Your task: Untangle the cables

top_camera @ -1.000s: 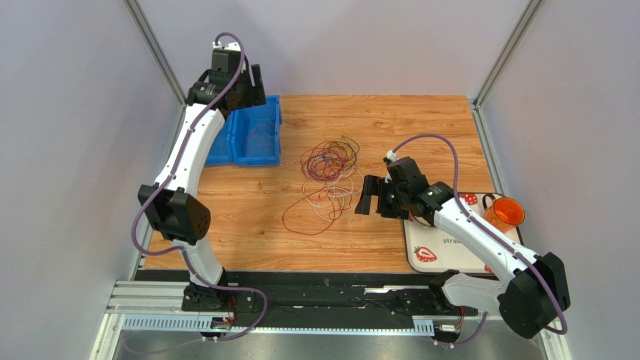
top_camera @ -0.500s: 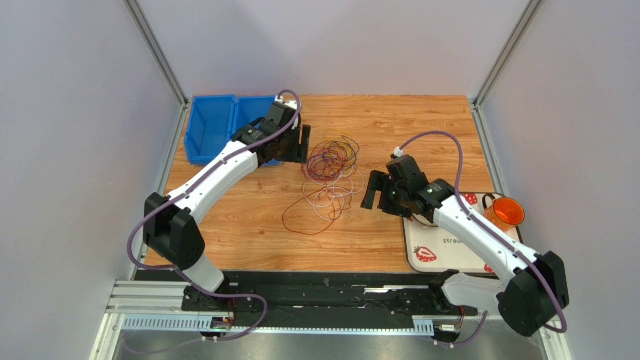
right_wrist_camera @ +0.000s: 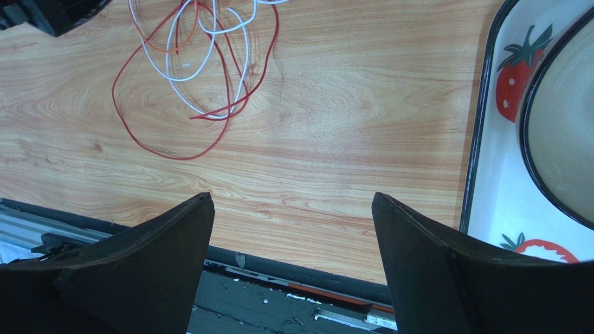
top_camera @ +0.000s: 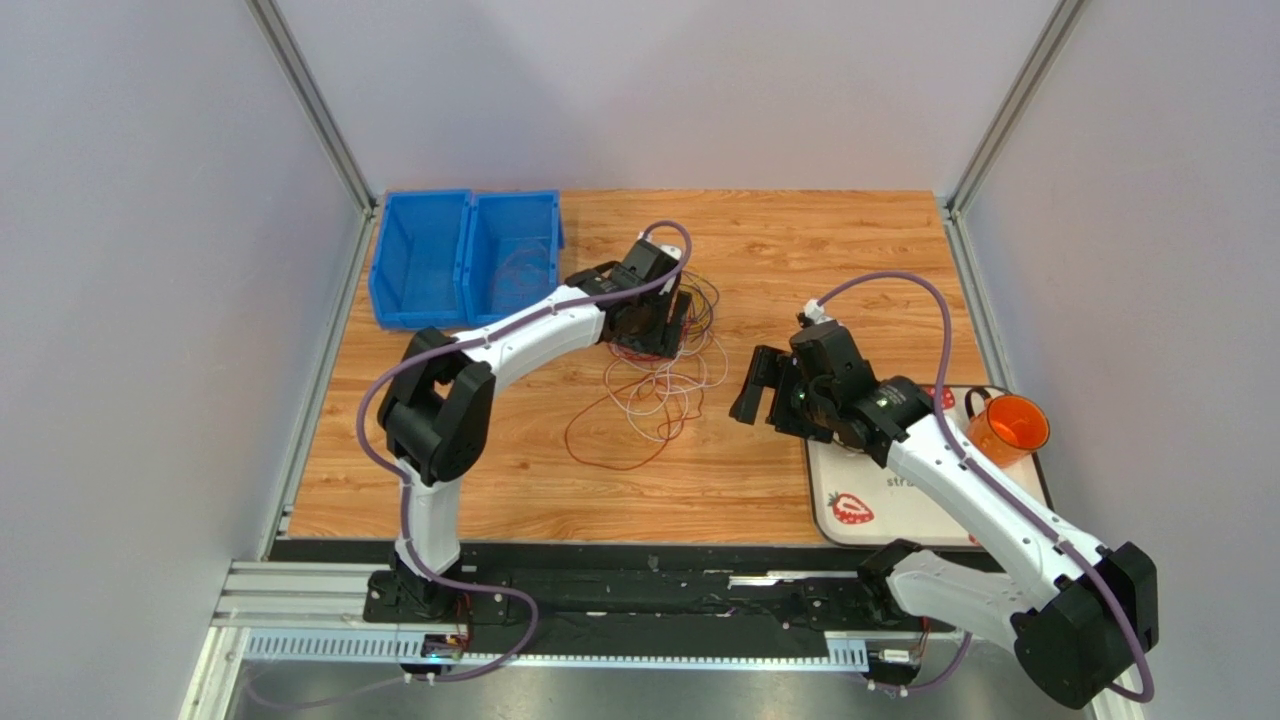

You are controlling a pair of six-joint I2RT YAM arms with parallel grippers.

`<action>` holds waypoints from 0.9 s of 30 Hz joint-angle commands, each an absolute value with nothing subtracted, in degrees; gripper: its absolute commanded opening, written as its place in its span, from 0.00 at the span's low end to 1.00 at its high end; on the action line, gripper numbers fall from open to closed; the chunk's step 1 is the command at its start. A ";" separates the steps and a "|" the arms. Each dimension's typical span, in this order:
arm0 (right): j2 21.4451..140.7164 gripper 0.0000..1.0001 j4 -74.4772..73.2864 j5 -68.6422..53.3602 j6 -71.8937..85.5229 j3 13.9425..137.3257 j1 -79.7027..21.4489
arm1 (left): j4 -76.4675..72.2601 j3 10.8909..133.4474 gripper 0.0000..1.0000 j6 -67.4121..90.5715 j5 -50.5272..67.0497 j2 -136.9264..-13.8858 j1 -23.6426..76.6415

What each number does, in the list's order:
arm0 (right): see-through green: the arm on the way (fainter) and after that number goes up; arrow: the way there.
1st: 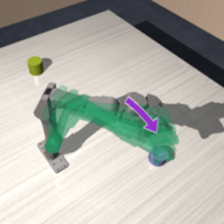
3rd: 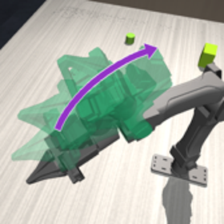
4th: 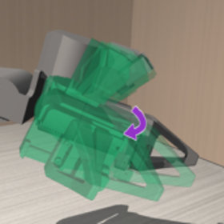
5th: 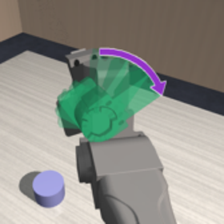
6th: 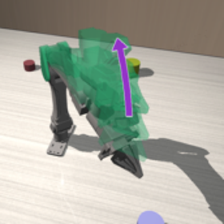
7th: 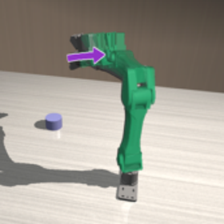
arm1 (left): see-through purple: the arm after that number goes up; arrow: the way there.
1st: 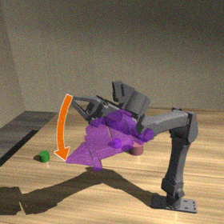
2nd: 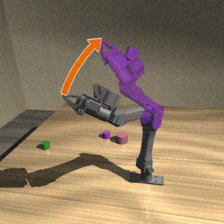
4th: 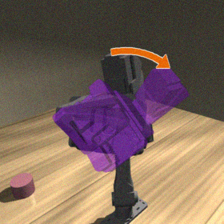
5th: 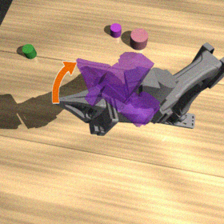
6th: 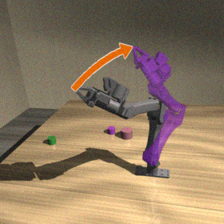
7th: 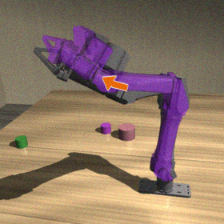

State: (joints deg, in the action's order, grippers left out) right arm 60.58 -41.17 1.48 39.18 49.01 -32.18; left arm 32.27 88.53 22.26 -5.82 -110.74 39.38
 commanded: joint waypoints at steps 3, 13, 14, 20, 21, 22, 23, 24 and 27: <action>58.80 0.88 -40.08 1.67 38.58 48.69 -32.43 | 28.56 93.42 0.76 23.11 -4.92 -114.87 40.87; 59.15 0.88 -40.08 1.50 38.15 48.78 -32.34 | 28.83 97.03 0.73 22.68 -6.15 -121.19 42.01; 59.15 0.88 -39.90 1.41 38.23 48.87 -32.34 | 28.74 97.29 0.73 22.68 -6.41 -121.72 42.01; 59.15 0.88 -39.99 1.41 38.06 48.69 -32.34 | 29.62 99.23 0.43 22.41 -6.77 -124.36 42.01; 59.15 0.88 -39.99 1.41 37.97 48.60 -32.34 | 29.88 99.58 0.23 22.50 -6.77 -124.54 42.10; 59.24 0.88 -39.99 1.41 38.06 48.69 -32.34 | 30.75 100.28 0.14 22.50 -7.03 -124.63 42.01; 59.33 0.88 -39.82 1.41 38.06 48.60 -32.34 | 31.11 100.54 0.00 22.33 -7.12 -124.54 42.01; 59.41 0.88 -39.73 1.23 38.06 48.52 -32.34 | 31.55 100.98 0.00 22.15 -7.21 -124.28 42.01; 59.59 0.88 -39.46 0.88 38.06 48.60 -32.34 | 34.79 103.79 0.00 21.45 -7.73 -122.61 42.10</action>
State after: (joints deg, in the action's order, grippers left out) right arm 59.90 -41.32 1.39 38.74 48.56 -32.18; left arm 32.14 98.61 22.24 -6.59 -124.49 41.65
